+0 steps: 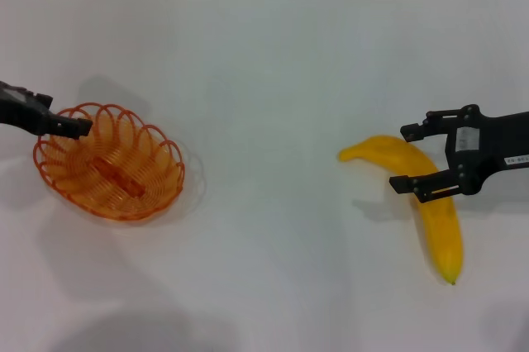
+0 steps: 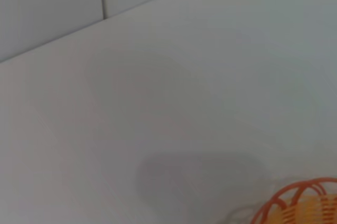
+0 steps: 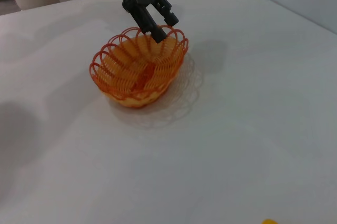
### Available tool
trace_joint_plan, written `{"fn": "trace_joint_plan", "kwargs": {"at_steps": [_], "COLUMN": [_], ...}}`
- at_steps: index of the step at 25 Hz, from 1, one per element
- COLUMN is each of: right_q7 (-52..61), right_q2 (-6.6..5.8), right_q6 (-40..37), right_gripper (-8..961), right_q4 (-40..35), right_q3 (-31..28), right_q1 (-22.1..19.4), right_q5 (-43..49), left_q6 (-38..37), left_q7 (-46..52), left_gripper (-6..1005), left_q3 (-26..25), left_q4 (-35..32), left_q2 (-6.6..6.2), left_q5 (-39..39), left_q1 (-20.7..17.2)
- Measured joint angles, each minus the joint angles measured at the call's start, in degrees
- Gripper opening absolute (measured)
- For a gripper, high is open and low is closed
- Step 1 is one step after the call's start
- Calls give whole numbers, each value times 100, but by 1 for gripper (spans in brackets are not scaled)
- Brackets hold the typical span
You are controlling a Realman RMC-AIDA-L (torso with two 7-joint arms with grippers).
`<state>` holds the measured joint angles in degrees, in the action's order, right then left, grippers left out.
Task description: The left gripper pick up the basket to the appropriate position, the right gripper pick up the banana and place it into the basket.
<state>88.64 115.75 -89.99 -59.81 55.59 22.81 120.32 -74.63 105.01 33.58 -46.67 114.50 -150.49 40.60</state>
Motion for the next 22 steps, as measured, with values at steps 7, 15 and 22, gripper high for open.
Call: {"fn": "trace_joint_plan", "kwargs": {"at_steps": [7, 15, 22], "right_q7": [4, 9, 13], "right_q2": [-3, -4, -9], "right_q6": [6, 34, 44], "right_gripper": [862, 862, 862], "right_q4": [5, 5, 13], "right_q3": [-13, -31, -31], "right_q1": [12, 11, 5], "right_q5": [0, 0, 0], "left_q6": [101, 292, 315], "left_q7": [-8, -112, -169], "left_gripper": [826, 819, 594], "left_q3": [8, 3, -3], "left_q4": [6, 6, 9], "left_q2": [82, 176, 177], "left_q5": [-133, -224, -217], "left_q1": [50, -7, 13]}}
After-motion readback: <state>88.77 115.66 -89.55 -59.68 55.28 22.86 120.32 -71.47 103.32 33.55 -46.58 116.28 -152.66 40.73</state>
